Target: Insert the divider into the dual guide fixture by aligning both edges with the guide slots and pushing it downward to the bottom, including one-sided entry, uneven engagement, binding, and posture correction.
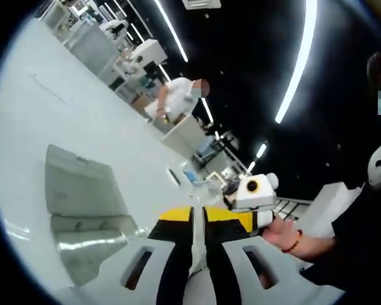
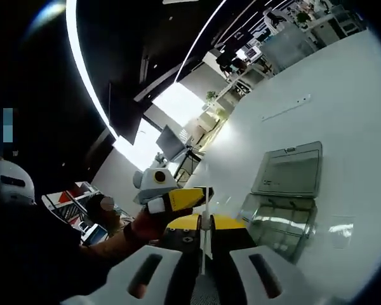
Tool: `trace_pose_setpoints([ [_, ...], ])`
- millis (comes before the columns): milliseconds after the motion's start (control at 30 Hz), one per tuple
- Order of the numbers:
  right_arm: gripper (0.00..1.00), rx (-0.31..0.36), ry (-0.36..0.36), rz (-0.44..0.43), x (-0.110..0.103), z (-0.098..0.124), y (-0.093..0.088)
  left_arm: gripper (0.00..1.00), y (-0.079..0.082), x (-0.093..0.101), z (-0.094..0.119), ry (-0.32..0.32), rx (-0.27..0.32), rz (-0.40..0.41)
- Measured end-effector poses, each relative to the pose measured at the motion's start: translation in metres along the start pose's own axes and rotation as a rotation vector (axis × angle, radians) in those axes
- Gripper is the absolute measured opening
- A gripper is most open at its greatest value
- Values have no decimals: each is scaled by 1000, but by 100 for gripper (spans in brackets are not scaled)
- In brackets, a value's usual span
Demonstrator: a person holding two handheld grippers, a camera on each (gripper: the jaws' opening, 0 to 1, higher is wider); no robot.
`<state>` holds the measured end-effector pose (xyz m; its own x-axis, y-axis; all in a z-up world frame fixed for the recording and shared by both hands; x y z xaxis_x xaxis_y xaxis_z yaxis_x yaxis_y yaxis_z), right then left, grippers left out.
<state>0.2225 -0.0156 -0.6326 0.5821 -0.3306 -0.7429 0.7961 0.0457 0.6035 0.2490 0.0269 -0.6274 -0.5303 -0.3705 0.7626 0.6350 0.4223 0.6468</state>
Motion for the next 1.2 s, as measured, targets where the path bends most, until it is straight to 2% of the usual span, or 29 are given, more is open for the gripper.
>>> trace_pose_setpoints([
  [167, 0, -20, -8, 1, 1, -1, -3, 4, -2, 0, -1, 0, 0, 3],
  [300, 0, -20, -35, -25, 3, -1, -3, 3, -1, -4, 1, 23, 5, -3],
  [400, 0, -34, -58, -40, 5, -1, -4, 10, 2, -8, 4, 37, 23, 11],
  [600, 0, -72, -150, -63, 17, 1, -4, 13, 1, -9, 11, 70, 22, -19],
  [767, 0, -103, -183, -104, 23, -1, -3, 18, -4, -6, 18, 95, -10, -103],
  [900, 0, -122, -208, -103, 27, -5, -4, 26, -10, -5, 21, 121, -40, -165],
  [1200, 0, -175, -271, -128, 38, -6, -8, 46, -25, -1, 33, 189, -132, -357],
])
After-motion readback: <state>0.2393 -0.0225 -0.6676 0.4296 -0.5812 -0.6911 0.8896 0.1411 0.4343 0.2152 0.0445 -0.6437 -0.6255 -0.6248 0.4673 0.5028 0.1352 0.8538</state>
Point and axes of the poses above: the point that each gripper's makers call its tool centre point, and the gripper's own axes: z roughly backward along the fingers, x roughly to its right, y roughly out of its top, the point moved 1 cm from there along z, roughly backward along the fingers, and after that the axes turned 2 degrees about -x, right-handed, at the moved point
